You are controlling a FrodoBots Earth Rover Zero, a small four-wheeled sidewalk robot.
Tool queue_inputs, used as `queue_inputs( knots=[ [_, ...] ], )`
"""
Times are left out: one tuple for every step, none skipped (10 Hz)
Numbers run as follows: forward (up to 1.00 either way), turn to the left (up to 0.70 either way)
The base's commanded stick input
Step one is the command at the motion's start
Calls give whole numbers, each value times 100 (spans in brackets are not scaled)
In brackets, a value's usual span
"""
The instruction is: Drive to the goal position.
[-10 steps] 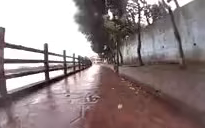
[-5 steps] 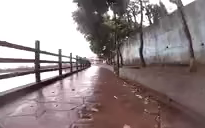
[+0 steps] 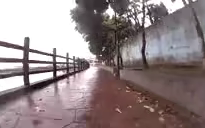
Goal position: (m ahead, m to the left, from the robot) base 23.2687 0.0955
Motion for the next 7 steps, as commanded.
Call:
queue_inputs(
  knots=[
    [100, 17],
    [100, 38],
    [100, 28],
    [100, 14],
    [100, 5],
    [100, -1],
    [100, -1]
  ],
)
